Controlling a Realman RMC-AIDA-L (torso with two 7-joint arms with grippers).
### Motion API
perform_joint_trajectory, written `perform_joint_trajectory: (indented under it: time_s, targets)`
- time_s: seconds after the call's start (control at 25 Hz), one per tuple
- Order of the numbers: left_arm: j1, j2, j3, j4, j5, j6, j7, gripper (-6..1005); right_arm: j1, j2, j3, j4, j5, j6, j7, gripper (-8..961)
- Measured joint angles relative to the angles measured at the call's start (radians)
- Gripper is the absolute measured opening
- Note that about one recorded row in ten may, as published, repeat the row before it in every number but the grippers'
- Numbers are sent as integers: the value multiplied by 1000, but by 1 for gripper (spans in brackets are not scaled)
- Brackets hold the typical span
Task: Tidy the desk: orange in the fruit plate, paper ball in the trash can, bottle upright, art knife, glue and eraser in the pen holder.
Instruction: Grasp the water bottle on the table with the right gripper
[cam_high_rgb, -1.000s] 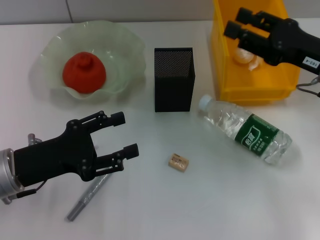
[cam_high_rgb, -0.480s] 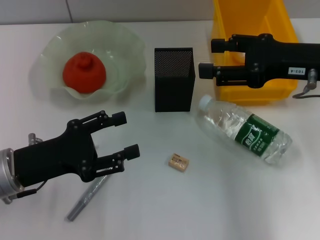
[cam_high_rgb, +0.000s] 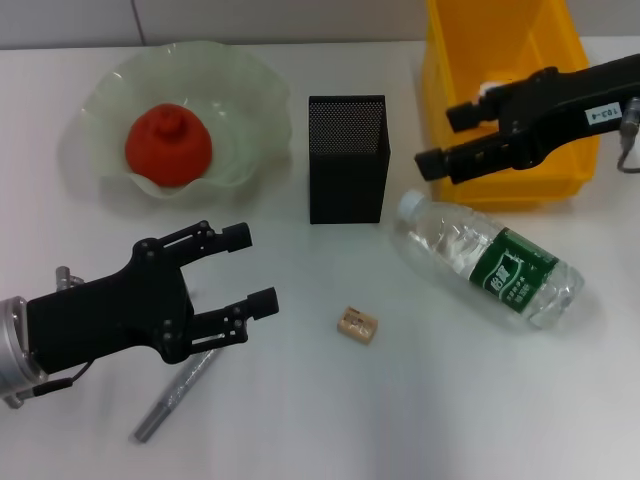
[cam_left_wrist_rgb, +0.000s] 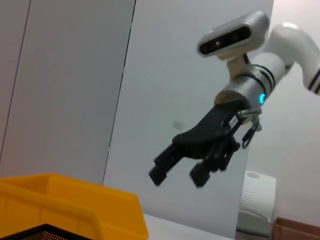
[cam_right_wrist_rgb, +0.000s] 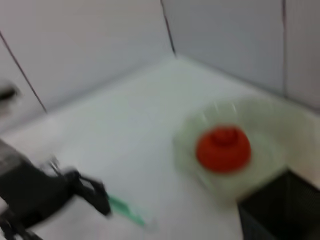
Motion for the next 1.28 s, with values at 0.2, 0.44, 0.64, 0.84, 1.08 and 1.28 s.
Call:
perform_joint_trajectory:
  time_s: [0.2,0.44,0.64,0.84,1.08,1.28]
  targets:
    - [-3,0,1,0,0,-1,2,782,96,4,-3,-20,-197,-77,110,815]
    - [3,-1,0,0,0,2,2,781,161,6,-75,-4,-341,-144,191,815]
    - [3,-2,2,-1,0,2,2,781,182,7,-121,35,-417,-152,214,814]
    - [3,-2,5,-2,0,4,2,781,205,8,-119,115,-470,-145,216,814]
    - [3,-2,7,-2,0,5,2,781,207,15,-143,138,-550,-129,231,815]
    - [3,-3,9,-2,0,7,2,781,211,14,-149,191,-577,-91,237,814]
